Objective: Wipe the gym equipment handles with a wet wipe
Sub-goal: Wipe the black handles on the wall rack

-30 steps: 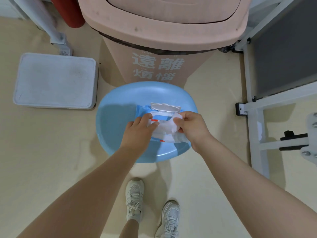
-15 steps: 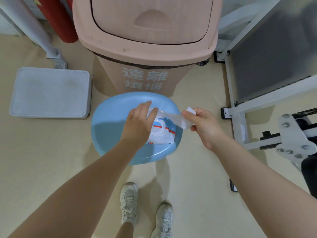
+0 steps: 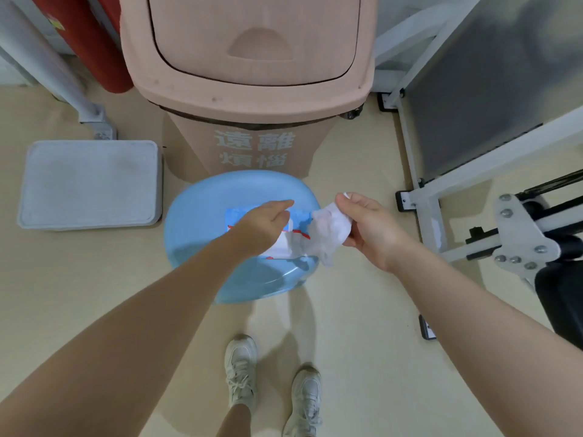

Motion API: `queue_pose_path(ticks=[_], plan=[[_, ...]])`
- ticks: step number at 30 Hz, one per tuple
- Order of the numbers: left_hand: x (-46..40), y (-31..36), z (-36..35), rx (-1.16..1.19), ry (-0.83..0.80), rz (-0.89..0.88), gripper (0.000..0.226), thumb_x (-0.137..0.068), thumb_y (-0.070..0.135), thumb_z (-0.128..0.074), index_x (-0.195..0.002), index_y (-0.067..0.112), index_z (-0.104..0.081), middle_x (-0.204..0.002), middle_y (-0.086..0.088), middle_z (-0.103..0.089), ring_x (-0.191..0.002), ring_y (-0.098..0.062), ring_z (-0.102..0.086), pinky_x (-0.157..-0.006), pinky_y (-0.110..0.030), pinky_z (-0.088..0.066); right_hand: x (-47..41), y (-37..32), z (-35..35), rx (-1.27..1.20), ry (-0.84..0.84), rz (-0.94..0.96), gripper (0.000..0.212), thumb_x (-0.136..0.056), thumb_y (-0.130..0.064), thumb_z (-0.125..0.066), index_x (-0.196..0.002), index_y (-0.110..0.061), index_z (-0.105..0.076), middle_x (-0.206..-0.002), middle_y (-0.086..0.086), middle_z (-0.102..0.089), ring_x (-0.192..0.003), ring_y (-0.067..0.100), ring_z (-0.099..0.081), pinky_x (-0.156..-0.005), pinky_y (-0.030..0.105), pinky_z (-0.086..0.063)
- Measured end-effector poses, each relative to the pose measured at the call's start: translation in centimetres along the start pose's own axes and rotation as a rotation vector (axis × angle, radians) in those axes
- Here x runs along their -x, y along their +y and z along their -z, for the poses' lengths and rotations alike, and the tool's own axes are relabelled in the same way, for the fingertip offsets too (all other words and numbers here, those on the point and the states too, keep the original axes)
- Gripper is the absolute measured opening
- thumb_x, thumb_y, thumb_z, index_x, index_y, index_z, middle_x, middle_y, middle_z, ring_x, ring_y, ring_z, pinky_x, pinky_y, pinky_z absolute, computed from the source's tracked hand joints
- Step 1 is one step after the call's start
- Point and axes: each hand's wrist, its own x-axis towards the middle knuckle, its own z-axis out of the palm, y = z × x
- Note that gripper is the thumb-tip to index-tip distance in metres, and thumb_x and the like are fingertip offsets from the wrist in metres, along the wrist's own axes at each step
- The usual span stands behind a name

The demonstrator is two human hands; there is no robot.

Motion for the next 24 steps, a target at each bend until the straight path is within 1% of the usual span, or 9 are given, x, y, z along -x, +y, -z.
queue_pose_path(ticks=[2,3,5,7,11,15,19,22,24], plan=[[2.7,5.1,1.6,0.299,-0.090,-0.078,0.032,-0.101,0.026,-0.033,-0.123,0.020,-0.057,-0.121,0.011,-0.055,-0.108,0.002,-0.048,-0.089,-0.009,-0.033,1.9,-2.4,0.3,0.019,-0.054,0.026,0.025,-0.098,-0.026,-0.042,-0.077,-0.015,-0.047,-0.075,0.009,-0.050,-0.066,0.023,-0.041,-0.057,0.028,-0.033],[4.0,6.9,2.2,0.321,-0.168,-0.129,0.029,-0.100,0.030,-0.036,-0.110,0.020,-0.062,-0.107,0.011,-0.059,-0.097,0.002,-0.053,-0.084,-0.012,-0.039,3.1,-3.9,0.4,0.028,-0.071,0.038,0.025,-0.099,-0.027,-0.041,-0.077,-0.014,-0.047,-0.073,0.009,-0.049,-0.065,0.022,-0.038,-0.055,0.028,-0.032],[6.5,10.2,3.6,0.246,-0.210,-0.207,0.021,-0.094,0.031,-0.050,-0.094,0.013,-0.062,-0.089,0.002,-0.062,-0.082,-0.008,-0.058,-0.078,-0.022,-0.045,5.7,-7.6,0.4,0.065,-0.070,0.063,0.029,-0.099,-0.027,-0.040,-0.075,-0.014,-0.046,-0.065,0.005,-0.051,-0.058,0.021,-0.036,-0.051,0.024,-0.033],[8.6,13.4,5.5,0.227,-0.180,-0.239,0.011,-0.087,0.019,-0.063,-0.087,0.008,-0.061,-0.080,-0.010,-0.058,-0.075,-0.019,-0.053,-0.072,-0.031,-0.041,8.7,-11.6,0.7,0.105,-0.034,0.098,0.029,-0.099,-0.028,-0.040,-0.073,-0.015,-0.043,-0.061,0.004,-0.048,-0.056,0.019,-0.037,-0.050,0.022,-0.036],[13.1,19.9,8.8,0.187,-0.167,-0.309,0.013,-0.087,0.014,-0.063,-0.077,0.010,-0.057,-0.075,-0.010,-0.050,-0.070,-0.018,-0.041,-0.065,-0.030,-0.030,14.7,-18.1,2.2,0.268,-0.101,0.204,0.024,-0.090,-0.038,-0.051,-0.082,-0.015,-0.052,-0.081,0.007,-0.051,-0.076,0.020,-0.047,-0.074,0.029,-0.042],[15.8,24.6,11.5,0.197,-0.098,-0.354,0.017,-0.089,0.015,-0.061,-0.073,0.016,-0.056,-0.066,-0.002,-0.056,-0.058,-0.015,-0.047,-0.056,-0.026,-0.035,19.9,-22.4,4.4,0.345,-0.255,0.294,0.026,-0.078,-0.023,-0.059,-0.100,-0.010,-0.066,-0.101,0.001,-0.069,-0.096,0.013,-0.063,-0.084,0.017,-0.047],[16.5,28.8,12.5,0.145,-0.091,-0.416,0.014,-0.088,0.015,-0.062,-0.075,0.016,-0.058,-0.074,-0.008,-0.054,-0.070,-0.018,-0.046,-0.065,-0.031,-0.036,22.8,-24.7,6.8,0.239,-0.351,0.428,0.020,-0.075,-0.017,-0.065,-0.092,-0.009,-0.068,-0.106,0.003,-0.067,-0.103,0.017,-0.061,-0.089,0.020,-0.046],[16.1,31.8,11.2,0.090,-0.150,-0.433,0.016,-0.090,0.014,-0.059,-0.075,0.014,-0.055,-0.071,-0.005,-0.049,-0.063,-0.014,-0.043,-0.055,-0.020,-0.032,23.6,-25.2,9.1,0.022,-0.402,0.447,0.029,-0.070,-0.016,-0.064,-0.098,-0.010,-0.060,-0.093,0.003,-0.066,-0.086,0.018,-0.063,-0.075,0.024,-0.051],[15.4,33.7,9.9,0.104,-0.162,-0.427,0.017,-0.090,0.011,-0.059,-0.074,0.014,-0.055,-0.063,0.003,-0.052,-0.052,-0.005,-0.044,-0.050,-0.014,-0.034,23.9,-25.7,11.1,-0.043,-0.346,0.440,0.024,-0.071,-0.012,-0.064,-0.094,-0.010,-0.056,-0.083,0.003,-0.065,-0.071,0.016,-0.062,-0.059,0.022,-0.050]])
